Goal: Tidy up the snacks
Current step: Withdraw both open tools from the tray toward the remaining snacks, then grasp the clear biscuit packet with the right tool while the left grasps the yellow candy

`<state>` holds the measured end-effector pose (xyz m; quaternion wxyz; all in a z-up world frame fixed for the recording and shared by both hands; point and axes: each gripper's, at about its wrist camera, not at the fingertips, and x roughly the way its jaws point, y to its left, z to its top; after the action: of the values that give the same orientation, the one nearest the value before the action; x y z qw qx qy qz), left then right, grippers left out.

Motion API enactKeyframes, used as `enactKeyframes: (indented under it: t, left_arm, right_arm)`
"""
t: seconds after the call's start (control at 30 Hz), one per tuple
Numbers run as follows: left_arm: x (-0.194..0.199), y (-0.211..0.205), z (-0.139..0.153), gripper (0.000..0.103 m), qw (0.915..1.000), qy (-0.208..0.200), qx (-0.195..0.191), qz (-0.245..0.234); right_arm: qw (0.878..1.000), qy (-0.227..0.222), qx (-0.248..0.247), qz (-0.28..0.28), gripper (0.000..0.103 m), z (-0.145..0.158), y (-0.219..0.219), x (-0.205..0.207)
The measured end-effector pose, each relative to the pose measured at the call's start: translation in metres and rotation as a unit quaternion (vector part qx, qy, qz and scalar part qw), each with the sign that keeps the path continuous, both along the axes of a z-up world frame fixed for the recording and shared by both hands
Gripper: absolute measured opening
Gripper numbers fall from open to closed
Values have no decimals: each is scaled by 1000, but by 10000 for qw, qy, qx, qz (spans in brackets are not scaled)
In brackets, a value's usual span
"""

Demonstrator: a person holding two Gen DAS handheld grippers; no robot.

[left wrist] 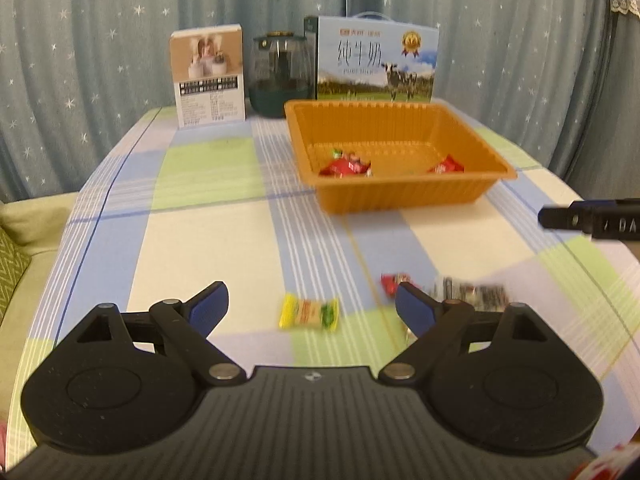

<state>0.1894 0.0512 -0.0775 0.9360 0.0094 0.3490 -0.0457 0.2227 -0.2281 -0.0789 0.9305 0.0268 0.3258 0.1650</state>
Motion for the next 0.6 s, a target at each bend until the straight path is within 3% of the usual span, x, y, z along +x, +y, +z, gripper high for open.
enactKeyframes:
  t: [0.23,0.43,0.6]
  left_arm:
    - [-1,9,-9,89,9998,216,-25,52]
    - [0,9,-16,89,9997,134,178,49]
    - [3,9,-21,89,9997,210,139,47]
  right_arm:
    - [9934,20,-523,1020,72,-21,25,-7]
    - [9746,-20,-982,2014,72,-37,47,0]
    - [9624,156,-1175,2444,72,-56,57,9]
